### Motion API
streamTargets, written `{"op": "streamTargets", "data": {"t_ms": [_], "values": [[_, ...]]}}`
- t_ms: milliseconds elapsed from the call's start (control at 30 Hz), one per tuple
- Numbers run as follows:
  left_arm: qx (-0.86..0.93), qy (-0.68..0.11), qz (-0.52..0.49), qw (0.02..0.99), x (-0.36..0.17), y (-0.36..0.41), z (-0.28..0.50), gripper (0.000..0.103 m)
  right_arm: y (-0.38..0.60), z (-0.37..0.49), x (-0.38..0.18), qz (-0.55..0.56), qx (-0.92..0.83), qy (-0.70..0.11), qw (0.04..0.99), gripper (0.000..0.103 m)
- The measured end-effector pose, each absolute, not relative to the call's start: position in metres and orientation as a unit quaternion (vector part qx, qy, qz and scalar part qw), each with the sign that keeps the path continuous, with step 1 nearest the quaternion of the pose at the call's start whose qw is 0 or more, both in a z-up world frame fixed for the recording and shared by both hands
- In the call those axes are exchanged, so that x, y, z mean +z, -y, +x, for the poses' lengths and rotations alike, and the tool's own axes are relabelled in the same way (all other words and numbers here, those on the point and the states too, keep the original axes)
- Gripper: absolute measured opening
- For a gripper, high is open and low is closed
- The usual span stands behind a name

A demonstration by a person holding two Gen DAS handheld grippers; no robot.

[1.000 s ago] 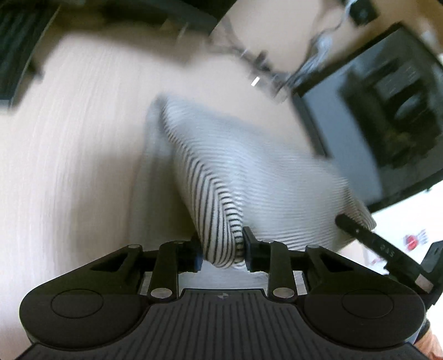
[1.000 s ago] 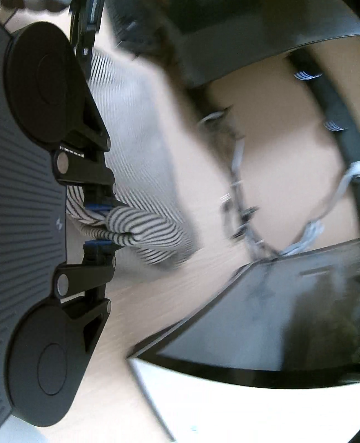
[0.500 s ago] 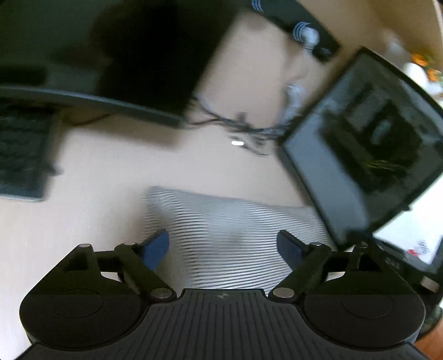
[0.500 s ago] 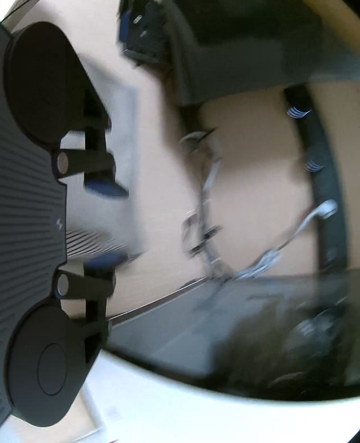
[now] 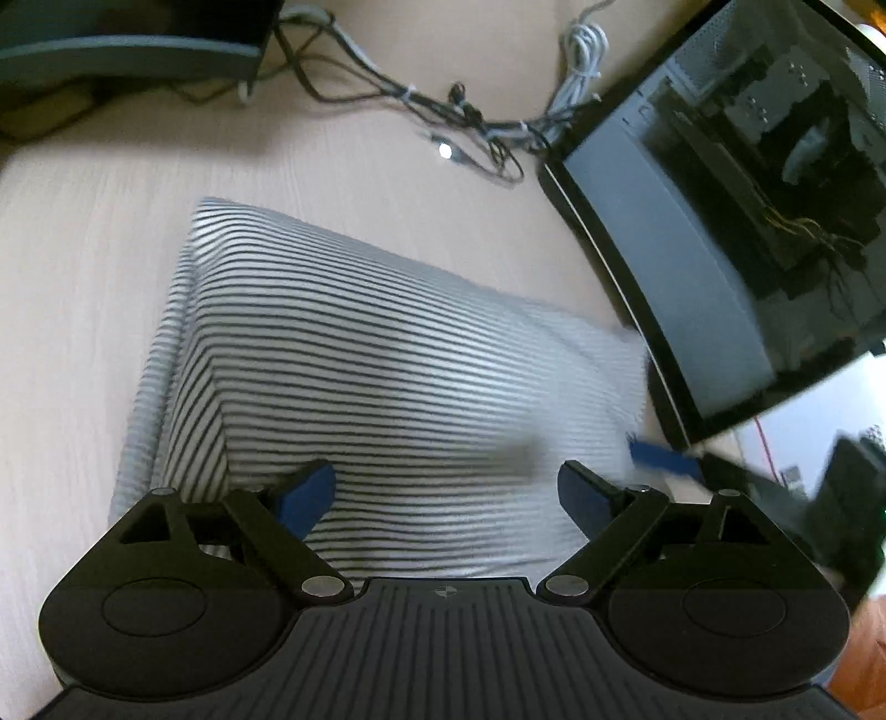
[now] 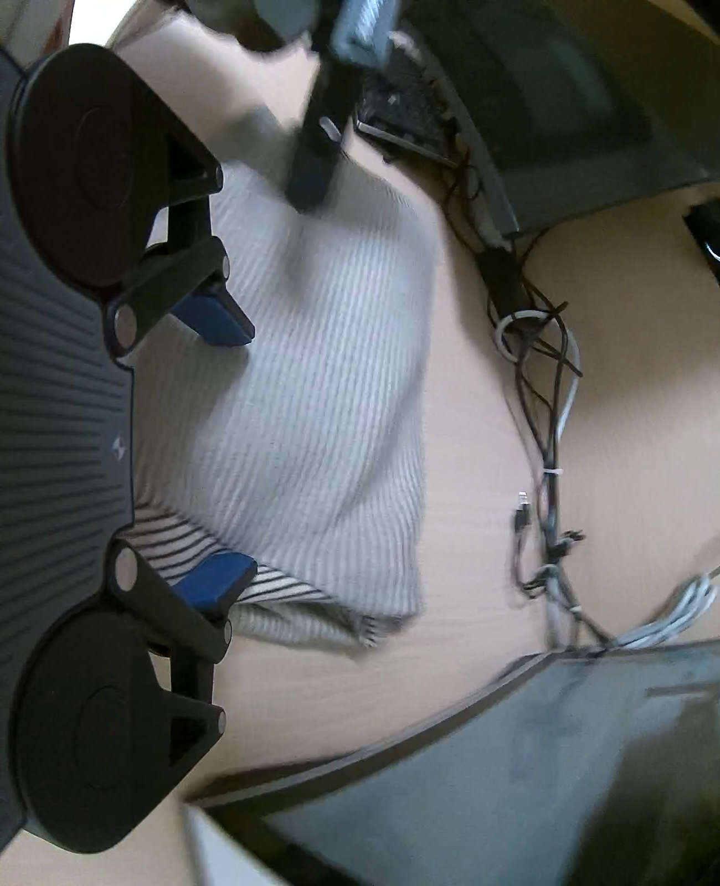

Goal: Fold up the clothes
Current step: 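Smooth the folded shirt flat with the right gripper while the left gripper presses it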

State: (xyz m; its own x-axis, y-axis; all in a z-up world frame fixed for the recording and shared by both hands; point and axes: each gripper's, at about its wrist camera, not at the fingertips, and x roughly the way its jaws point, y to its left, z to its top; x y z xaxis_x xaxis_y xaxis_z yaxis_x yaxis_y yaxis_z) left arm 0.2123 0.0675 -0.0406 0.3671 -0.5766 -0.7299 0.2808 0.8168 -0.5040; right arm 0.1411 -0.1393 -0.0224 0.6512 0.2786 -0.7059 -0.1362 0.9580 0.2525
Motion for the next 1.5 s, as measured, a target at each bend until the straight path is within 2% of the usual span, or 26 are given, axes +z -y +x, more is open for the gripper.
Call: {"op": "streamTargets", "data": {"t_ms": [267,400,467,533,600,667,833,1133,1233,1367,1500], "values": [[-0.243,-0.469,-0.136,0.838,-0.044,-0.063,0.252,0.092,0.126,0.127,-0.003,0.100,0.153,-0.412,0.893,0.083],[-0.229,-0.464,-0.154,0.842,-0.040,-0.068,0.264,0.093,0.123,0.115,0.034,0.066,0.166,-0.359,0.916,0.083],[-0.227,-0.458,-0.156,0.845,-0.032,-0.068,0.259,0.093,0.127,0.115,0.052,0.053,0.151,-0.317,0.935,0.076],[-0.238,-0.451,-0.159,0.845,-0.023,-0.066,0.251,0.093,0.134,0.126,0.056,0.040,0.124,-0.300,0.945,0.050],[-0.255,-0.446,-0.164,0.842,-0.016,-0.063,0.243,0.093,0.140,0.138,0.049,0.039,0.105,-0.306,0.945,0.042],[-0.281,-0.445,-0.169,0.834,-0.012,-0.057,0.235,0.093,0.144,0.151,0.031,0.049,0.094,-0.335,0.936,0.039],[-0.302,-0.477,-0.162,0.809,-0.030,-0.041,0.227,0.093,0.146,0.167,-0.012,0.049,0.074,-0.390,0.917,0.041],[-0.249,-0.489,-0.144,0.823,-0.049,-0.055,0.228,0.092,0.132,0.121,-0.005,0.056,0.101,-0.399,0.910,0.046],[-0.238,-0.483,-0.130,0.832,-0.046,-0.058,0.224,0.092,0.120,0.111,-0.003,0.066,0.114,-0.404,0.905,0.050],[-0.234,-0.476,-0.133,0.837,-0.036,-0.062,0.216,0.093,0.101,0.100,-0.002,0.055,0.136,-0.407,0.902,0.067],[-0.232,-0.468,-0.137,0.842,-0.026,-0.066,0.208,0.093,0.099,0.100,0.005,0.048,0.133,-0.404,0.904,0.068]]}}
